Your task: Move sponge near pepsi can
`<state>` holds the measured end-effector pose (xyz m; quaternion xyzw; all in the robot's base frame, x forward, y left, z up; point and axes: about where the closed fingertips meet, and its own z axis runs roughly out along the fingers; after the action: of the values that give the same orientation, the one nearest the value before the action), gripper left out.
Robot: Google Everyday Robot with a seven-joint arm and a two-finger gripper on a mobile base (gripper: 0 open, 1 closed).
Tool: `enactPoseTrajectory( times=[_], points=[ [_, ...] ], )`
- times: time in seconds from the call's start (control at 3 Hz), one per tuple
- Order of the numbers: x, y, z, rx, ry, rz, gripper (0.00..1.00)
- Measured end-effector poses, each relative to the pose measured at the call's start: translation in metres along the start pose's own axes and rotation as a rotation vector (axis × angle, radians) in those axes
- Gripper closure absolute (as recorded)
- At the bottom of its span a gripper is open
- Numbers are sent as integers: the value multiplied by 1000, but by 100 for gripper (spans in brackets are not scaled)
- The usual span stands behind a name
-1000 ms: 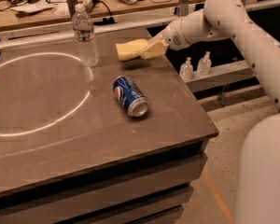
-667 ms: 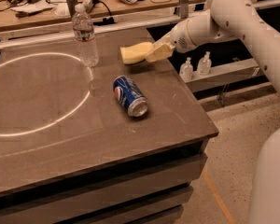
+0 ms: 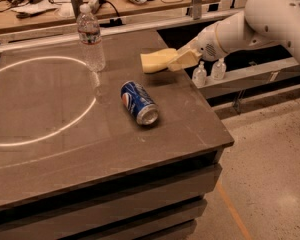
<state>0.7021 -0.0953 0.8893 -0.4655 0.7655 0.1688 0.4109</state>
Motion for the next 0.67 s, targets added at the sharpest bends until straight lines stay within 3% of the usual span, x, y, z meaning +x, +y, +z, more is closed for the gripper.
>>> enactPoseTrajectory(
  times=[0.67],
  points=[
    [19,32,-28,-6,56,34,100]
  ],
)
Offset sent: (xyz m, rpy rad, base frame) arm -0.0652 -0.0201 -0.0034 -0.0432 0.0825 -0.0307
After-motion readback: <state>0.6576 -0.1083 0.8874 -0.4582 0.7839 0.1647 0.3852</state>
